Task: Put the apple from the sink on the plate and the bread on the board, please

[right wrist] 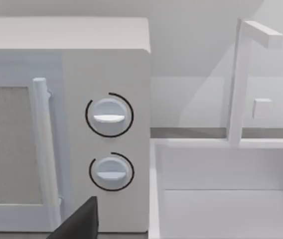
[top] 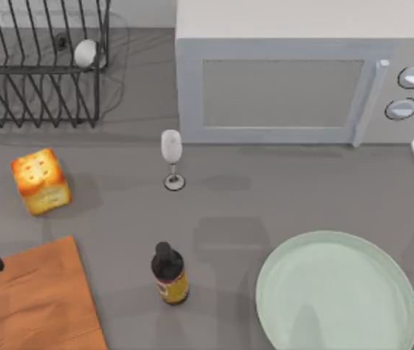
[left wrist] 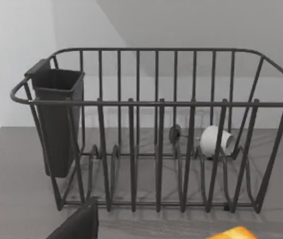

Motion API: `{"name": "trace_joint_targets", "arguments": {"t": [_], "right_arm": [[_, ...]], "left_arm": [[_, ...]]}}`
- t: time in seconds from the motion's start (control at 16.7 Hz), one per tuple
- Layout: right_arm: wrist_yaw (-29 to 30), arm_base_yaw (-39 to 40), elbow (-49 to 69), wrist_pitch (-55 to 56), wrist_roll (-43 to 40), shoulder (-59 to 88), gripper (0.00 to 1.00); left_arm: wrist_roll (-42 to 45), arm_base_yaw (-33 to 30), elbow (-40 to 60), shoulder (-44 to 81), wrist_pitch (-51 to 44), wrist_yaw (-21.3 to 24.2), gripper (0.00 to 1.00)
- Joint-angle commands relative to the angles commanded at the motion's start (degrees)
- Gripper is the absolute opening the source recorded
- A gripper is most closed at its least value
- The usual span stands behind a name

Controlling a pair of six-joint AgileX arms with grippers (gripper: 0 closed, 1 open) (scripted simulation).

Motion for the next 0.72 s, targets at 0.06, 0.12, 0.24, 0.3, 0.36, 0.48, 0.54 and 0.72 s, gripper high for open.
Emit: {"name": "trace_joint_targets", "arguments": {"t": [0.06, 0.12, 0.24, 0.3, 0.36, 0.48, 0.54, 0.72], "right_arm": [[0.0, 0.0, 0.0, 0.0, 0.0, 0.0, 1.0], [0.0, 0.0, 0.0, 0.0, 0.0, 0.0, 1.0], [0.0, -0.3, 1.44, -1.05, -0.29, 1.74, 1.0], [0.0, -0.61, 2.87, -2.1, -0.57, 3.52, 1.0], [0.0, -1.0, 4.73, -3.46, -0.94, 5.89, 1.0], [0.01, -2.02, 9.53, -6.97, -1.9, 12.35, 1.0], [0.01, -2.62, 12.38, -9.06, -2.48, 16.42, 1.0], [0.02, -4.71, 22.24, -16.28, -4.45, 31.76, 1.0]], "left_arm": [[0.0, 0.0, 0.0, 0.0, 0.0, 0.0, 1.0], [0.0, 0.0, 0.0, 0.0, 0.0, 0.0, 1.0], [0.0, 0.0, 0.0, 0.0, 0.0, 0.0, 1.0], [0.0, 0.0, 0.0, 0.0, 0.0, 0.0, 1.0], [0.0, 0.0, 0.0, 0.0, 0.0, 0.0, 1.0], [0.0, 0.0, 0.0, 0.0, 0.0, 0.0, 1.0], [0.0, 0.0, 0.0, 0.0, 0.0, 0.0, 1.0], [0.0, 0.0, 0.0, 0.0, 0.0, 0.0, 1.0]]}}
